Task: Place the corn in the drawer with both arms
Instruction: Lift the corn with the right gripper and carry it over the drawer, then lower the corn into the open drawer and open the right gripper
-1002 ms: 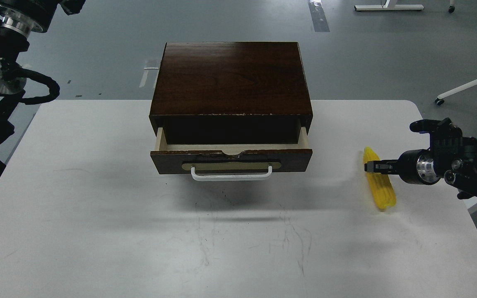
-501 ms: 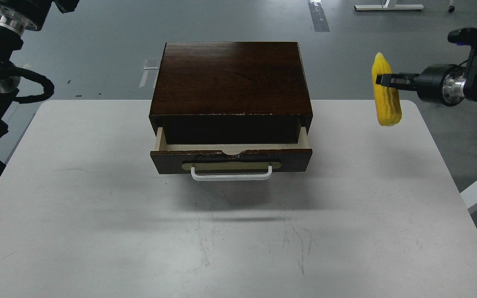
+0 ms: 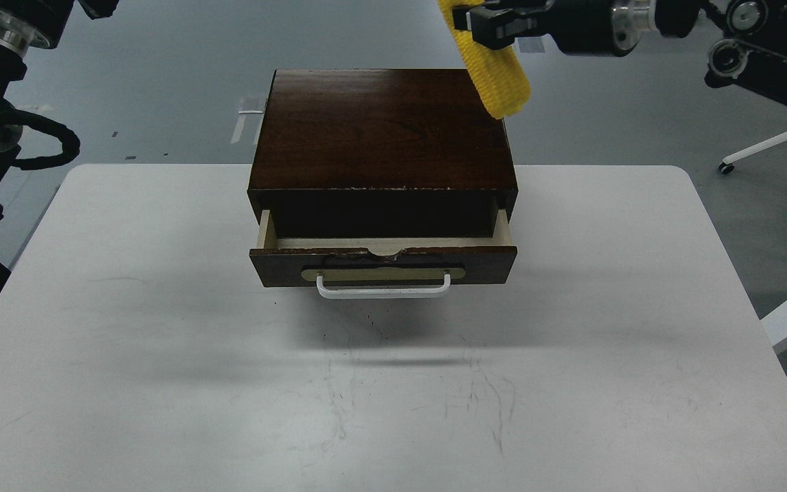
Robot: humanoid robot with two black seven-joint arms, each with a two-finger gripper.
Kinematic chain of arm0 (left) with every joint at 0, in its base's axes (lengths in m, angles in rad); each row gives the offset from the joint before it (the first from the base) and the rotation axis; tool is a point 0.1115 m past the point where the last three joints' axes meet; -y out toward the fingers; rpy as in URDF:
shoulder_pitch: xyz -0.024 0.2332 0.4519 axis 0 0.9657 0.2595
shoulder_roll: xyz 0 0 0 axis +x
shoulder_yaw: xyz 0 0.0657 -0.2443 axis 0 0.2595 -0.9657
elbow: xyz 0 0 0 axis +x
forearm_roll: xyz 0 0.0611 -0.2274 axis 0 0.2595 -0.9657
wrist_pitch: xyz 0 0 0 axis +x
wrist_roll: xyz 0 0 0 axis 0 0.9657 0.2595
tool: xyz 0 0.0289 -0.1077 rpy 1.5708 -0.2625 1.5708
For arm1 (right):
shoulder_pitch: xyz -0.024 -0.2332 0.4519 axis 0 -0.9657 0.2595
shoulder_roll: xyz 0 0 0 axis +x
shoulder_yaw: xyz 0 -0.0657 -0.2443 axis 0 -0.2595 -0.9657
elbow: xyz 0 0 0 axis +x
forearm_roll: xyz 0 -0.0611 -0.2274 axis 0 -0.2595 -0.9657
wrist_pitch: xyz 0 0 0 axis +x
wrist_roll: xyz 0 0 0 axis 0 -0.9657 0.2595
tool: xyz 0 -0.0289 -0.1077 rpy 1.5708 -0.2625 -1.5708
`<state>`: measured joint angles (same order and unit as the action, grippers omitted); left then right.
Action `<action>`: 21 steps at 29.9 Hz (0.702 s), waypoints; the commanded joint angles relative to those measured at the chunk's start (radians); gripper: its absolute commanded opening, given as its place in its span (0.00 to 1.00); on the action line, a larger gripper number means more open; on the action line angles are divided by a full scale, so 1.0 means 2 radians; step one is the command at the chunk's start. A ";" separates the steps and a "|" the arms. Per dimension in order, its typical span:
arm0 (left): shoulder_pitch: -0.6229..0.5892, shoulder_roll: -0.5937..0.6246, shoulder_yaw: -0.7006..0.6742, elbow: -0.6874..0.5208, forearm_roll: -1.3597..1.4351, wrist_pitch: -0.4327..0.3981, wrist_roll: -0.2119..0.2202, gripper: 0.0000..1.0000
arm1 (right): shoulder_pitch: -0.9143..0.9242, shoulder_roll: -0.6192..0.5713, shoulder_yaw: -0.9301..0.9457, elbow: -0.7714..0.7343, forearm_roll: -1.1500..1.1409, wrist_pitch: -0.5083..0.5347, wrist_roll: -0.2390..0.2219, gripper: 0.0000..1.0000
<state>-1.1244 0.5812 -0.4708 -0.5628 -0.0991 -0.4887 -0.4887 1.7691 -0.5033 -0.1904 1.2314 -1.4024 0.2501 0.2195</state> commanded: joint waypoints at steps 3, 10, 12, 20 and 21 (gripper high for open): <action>0.001 0.011 0.000 0.000 0.000 0.000 0.000 0.98 | 0.001 0.060 -0.007 0.002 -0.090 0.000 0.026 0.00; 0.001 0.012 -0.002 0.000 0.000 0.000 0.000 0.98 | -0.002 0.106 -0.008 0.003 -0.214 0.001 0.063 0.00; 0.001 0.012 -0.003 0.000 0.000 0.000 0.000 0.98 | 0.000 0.109 -0.015 0.003 -0.227 0.001 0.063 0.00; 0.001 0.015 -0.003 0.000 0.000 0.000 0.000 0.98 | -0.009 0.115 -0.056 0.015 -0.252 0.001 0.083 0.00; 0.001 0.015 -0.002 0.000 0.000 0.000 0.000 0.98 | -0.009 0.117 -0.057 0.017 -0.255 0.001 0.083 0.00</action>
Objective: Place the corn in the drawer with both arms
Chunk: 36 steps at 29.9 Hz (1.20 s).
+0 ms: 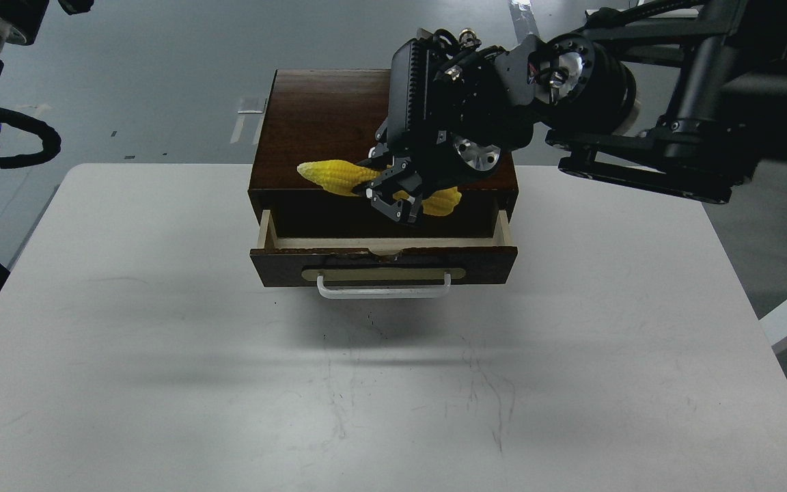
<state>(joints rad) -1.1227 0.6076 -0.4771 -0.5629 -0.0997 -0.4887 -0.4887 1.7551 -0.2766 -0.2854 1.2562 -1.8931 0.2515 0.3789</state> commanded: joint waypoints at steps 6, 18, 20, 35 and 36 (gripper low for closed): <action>0.001 0.003 0.003 0.002 0.000 0.000 0.000 0.98 | -0.020 0.004 -0.010 0.005 -0.012 0.000 0.003 0.09; 0.003 0.005 0.000 0.004 0.000 0.000 0.000 0.98 | -0.028 0.003 -0.010 0.002 -0.007 0.001 0.003 0.86; 0.003 0.005 0.000 0.004 0.000 0.000 0.000 0.98 | -0.026 0.003 -0.010 0.002 -0.006 0.001 0.003 0.88; 0.002 0.014 0.000 0.003 -0.001 0.000 0.000 0.98 | -0.028 -0.014 0.093 -0.035 0.275 0.005 -0.004 1.00; 0.002 0.014 0.000 0.003 0.000 0.000 0.000 0.98 | -0.028 -0.015 0.096 -0.041 0.301 0.005 -0.005 1.00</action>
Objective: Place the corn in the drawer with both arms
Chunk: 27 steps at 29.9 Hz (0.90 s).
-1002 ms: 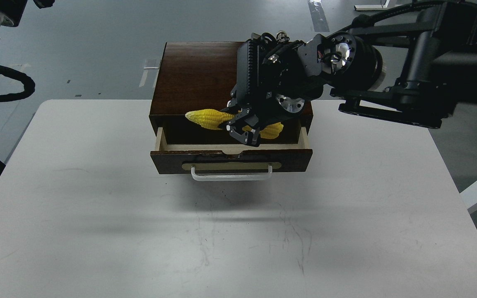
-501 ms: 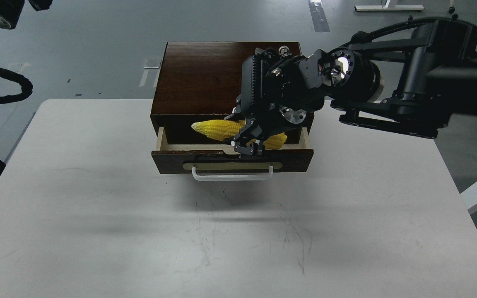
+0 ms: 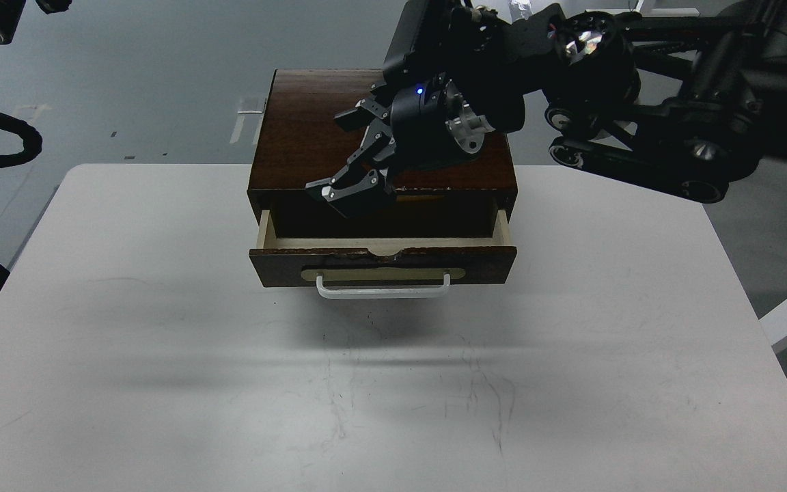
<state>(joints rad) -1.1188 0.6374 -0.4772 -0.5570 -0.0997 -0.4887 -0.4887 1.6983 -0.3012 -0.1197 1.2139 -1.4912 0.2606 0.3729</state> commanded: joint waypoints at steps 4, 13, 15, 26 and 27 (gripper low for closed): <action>0.001 -0.004 -0.001 0.001 -0.001 0.000 0.000 0.98 | 0.001 -0.036 0.033 -0.044 0.216 0.000 -0.005 1.00; 0.002 -0.010 0.000 0.002 -0.001 0.000 0.000 0.98 | -0.077 -0.142 0.150 -0.099 0.450 -0.007 -0.005 1.00; 0.003 -0.015 0.002 0.002 -0.001 0.000 0.000 0.98 | -0.104 -0.152 0.176 -0.116 0.488 -0.006 -0.005 1.00; 0.024 -0.049 0.000 0.030 -0.002 0.000 0.000 0.98 | -0.195 -0.169 0.243 -0.252 0.742 -0.005 -0.008 1.00; 0.027 -0.050 0.000 0.034 -0.002 0.000 0.000 0.98 | -0.208 -0.167 0.243 -0.276 0.790 -0.005 -0.007 1.00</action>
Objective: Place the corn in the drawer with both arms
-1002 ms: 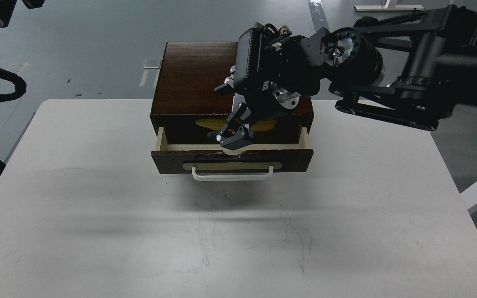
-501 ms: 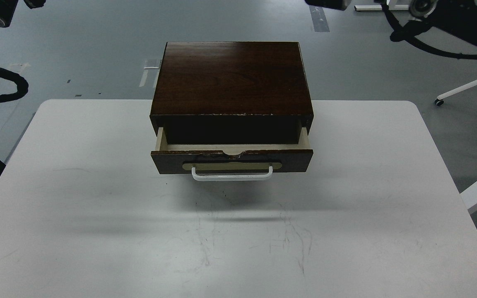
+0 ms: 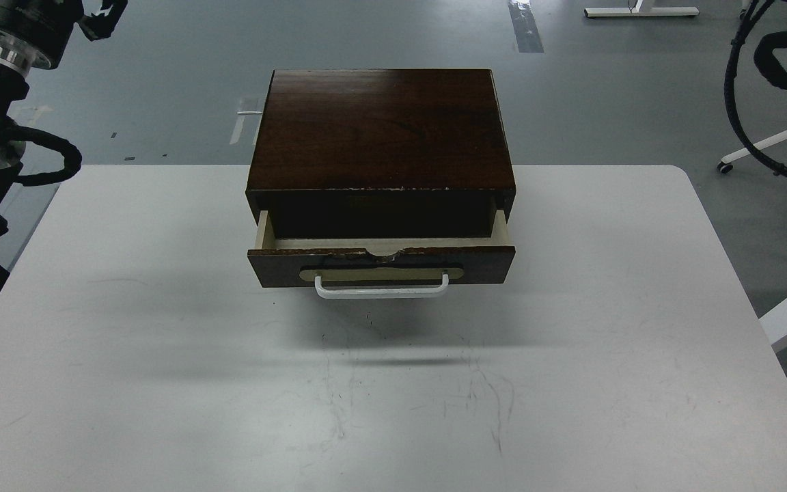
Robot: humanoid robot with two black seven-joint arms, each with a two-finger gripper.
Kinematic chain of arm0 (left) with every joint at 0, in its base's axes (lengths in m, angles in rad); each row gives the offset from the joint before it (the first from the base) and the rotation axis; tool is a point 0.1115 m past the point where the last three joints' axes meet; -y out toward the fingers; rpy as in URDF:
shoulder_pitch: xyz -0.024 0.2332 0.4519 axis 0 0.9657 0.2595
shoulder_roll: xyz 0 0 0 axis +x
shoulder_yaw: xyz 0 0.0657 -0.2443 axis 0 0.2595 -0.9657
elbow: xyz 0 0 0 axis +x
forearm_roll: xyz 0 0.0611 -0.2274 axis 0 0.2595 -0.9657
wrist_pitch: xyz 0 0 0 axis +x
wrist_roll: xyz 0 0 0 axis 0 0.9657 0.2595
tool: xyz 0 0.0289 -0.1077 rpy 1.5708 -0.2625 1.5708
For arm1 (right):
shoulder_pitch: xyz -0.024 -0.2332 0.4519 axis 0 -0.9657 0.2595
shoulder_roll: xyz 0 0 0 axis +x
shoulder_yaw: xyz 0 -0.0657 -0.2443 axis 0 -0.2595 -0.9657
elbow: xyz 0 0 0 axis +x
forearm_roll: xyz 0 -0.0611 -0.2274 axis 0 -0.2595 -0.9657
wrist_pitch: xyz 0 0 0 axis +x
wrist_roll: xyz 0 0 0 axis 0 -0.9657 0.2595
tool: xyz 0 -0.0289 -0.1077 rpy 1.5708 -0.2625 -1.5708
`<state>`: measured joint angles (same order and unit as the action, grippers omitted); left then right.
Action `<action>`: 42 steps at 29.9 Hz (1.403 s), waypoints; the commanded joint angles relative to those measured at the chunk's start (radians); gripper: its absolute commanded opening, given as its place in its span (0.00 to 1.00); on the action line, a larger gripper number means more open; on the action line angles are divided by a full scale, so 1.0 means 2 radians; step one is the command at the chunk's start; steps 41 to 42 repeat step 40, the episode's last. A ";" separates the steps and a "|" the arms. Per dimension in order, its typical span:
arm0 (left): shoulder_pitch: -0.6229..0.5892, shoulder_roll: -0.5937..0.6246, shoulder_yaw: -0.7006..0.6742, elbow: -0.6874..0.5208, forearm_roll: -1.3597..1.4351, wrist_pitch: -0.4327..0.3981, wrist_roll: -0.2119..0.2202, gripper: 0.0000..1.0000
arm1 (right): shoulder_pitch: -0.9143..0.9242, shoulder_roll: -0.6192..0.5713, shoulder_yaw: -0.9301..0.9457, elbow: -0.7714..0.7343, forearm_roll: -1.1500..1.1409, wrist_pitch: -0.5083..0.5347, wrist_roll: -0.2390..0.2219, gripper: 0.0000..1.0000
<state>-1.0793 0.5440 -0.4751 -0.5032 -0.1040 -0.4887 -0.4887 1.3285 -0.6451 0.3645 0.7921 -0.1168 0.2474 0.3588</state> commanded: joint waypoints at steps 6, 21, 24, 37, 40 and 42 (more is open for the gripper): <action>0.010 -0.020 -0.002 0.034 0.000 0.000 0.000 0.98 | -0.085 0.004 0.031 -0.085 0.196 0.004 0.001 1.00; 0.045 -0.052 -0.003 0.053 -0.032 0.000 0.000 0.98 | -0.232 0.033 0.114 -0.085 0.269 0.121 -0.001 1.00; 0.051 -0.052 -0.003 0.058 -0.032 0.000 0.000 0.98 | -0.235 0.043 0.090 -0.087 0.266 0.121 0.000 1.00; 0.089 -0.054 -0.025 0.067 -0.041 0.000 0.000 0.98 | -0.239 0.058 0.081 -0.098 0.265 0.121 0.005 1.00; 0.093 -0.054 -0.026 0.067 -0.041 0.000 0.000 0.98 | -0.239 0.057 0.081 -0.098 0.265 0.121 0.005 1.00; 0.093 -0.054 -0.026 0.067 -0.041 0.000 0.000 0.98 | -0.239 0.057 0.081 -0.098 0.265 0.121 0.005 1.00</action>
